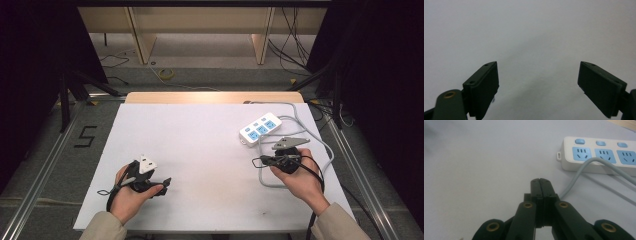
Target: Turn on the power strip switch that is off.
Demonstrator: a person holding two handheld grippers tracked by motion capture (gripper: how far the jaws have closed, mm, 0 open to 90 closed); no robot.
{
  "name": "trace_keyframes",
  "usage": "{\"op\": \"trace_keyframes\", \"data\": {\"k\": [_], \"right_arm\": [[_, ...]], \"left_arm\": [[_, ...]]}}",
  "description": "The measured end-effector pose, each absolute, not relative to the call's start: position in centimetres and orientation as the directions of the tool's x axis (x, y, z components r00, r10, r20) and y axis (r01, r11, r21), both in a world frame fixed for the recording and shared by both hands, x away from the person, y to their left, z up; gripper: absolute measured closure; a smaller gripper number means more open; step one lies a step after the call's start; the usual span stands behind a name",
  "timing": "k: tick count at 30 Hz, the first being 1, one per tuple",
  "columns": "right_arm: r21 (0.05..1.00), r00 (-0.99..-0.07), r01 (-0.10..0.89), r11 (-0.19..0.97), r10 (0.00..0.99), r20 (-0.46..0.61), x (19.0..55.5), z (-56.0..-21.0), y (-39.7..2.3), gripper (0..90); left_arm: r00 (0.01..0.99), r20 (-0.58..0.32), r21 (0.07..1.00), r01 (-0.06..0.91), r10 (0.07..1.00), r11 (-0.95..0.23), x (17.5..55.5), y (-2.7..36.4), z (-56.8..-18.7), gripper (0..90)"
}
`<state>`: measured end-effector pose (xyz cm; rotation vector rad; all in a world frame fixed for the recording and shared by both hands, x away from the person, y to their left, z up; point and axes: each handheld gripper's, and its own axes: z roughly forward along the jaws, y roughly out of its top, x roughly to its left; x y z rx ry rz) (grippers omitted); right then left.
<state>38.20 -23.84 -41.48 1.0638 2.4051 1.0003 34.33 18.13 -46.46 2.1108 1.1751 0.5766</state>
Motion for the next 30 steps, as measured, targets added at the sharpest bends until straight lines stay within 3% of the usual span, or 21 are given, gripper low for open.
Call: {"op": "trace_keyframes", "data": {"k": [30], "right_arm": [[0.666, -0.657, 0.556, 0.497, 0.754, -0.014, 40.2, -40.8, -23.9, 90.0]], "left_arm": [[0.501, 0.066, 0.718, 0.577, 0.863, -0.39, 34.4, 18.1, -46.5, 16.5]]}}
